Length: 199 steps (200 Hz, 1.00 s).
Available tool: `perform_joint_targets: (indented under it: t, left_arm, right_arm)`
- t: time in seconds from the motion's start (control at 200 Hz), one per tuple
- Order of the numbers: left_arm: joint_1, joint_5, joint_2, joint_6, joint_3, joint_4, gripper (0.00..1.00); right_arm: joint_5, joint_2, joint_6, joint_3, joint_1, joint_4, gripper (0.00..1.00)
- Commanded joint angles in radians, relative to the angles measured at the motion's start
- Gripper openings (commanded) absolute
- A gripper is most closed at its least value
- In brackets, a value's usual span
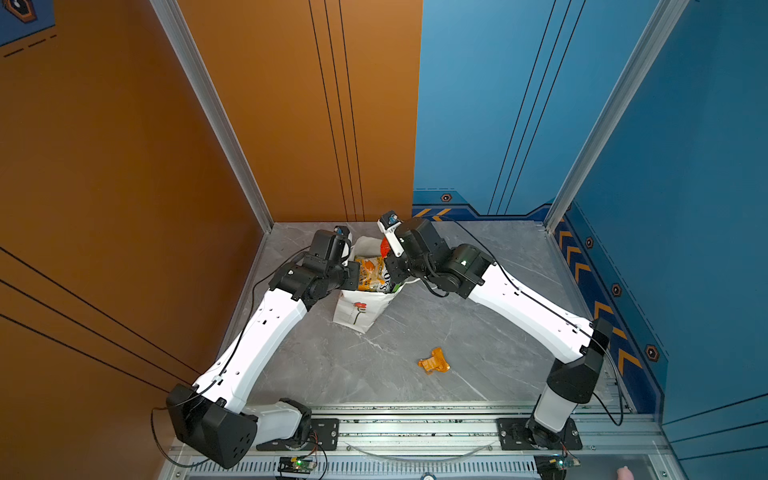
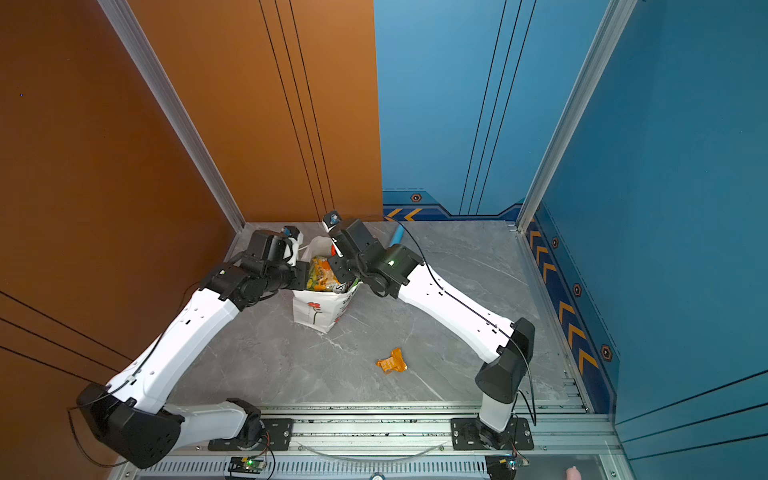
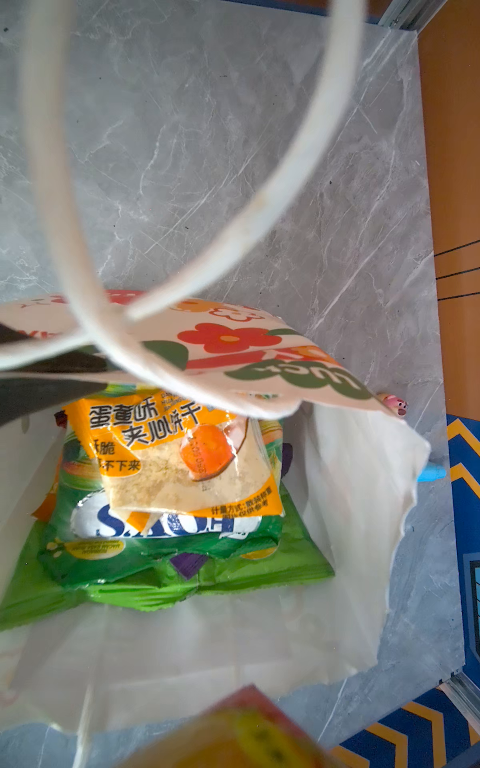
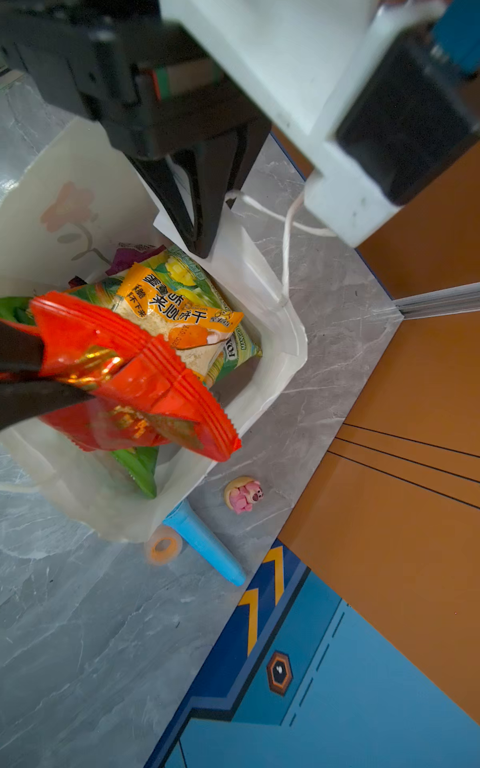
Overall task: Place the snacks into the paper bag
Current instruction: 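Lift the red pack and carry it over the paper bag, then lower the red pack into the bag and open the right gripper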
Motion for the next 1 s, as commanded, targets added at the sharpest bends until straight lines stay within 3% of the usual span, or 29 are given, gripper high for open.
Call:
perform_joint_targets:
  t: [0.0,0.606,0.991]
  left_arm:
    - [0.002,-0.003,-0.022,0.014,0.011,0.053,0.0]
    - [0.002,-0.003,-0.025,0.015,0.012,0.053,0.0]
    - [0.002,-0.001,-0.028,0.016,0.011,0.053,0.0]
  right_arm:
    - [-0.049,0.021,0.025,0.035,-0.011,-0.02,0.0]
    - [-0.071,0.212,0.018,0.142,-0.034,-0.033,0.0]
    - [0.012,0.344,-0.009,0.195,-0.033,-0.058,0.0]
